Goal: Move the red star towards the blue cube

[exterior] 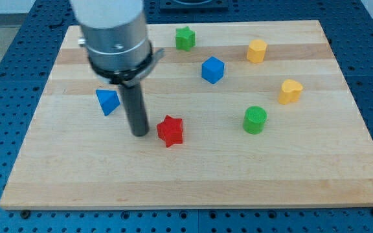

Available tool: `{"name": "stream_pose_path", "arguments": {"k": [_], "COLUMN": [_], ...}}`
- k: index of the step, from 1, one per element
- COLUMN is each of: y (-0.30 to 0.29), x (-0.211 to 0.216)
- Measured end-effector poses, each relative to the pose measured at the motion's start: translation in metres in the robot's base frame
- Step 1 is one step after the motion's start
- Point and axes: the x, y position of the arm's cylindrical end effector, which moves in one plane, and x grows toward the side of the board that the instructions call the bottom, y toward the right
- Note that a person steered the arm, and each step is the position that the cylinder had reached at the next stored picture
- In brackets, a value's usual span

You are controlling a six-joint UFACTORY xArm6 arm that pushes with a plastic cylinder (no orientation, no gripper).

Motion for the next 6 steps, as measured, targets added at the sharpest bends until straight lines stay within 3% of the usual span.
{"name": "stream_pose_path", "arguments": {"k": [1, 2, 5, 6], "y": [-0.01, 0.026, 0.144, 0.156], "x": [0.025, 0.039, -0.077, -0.086]}}
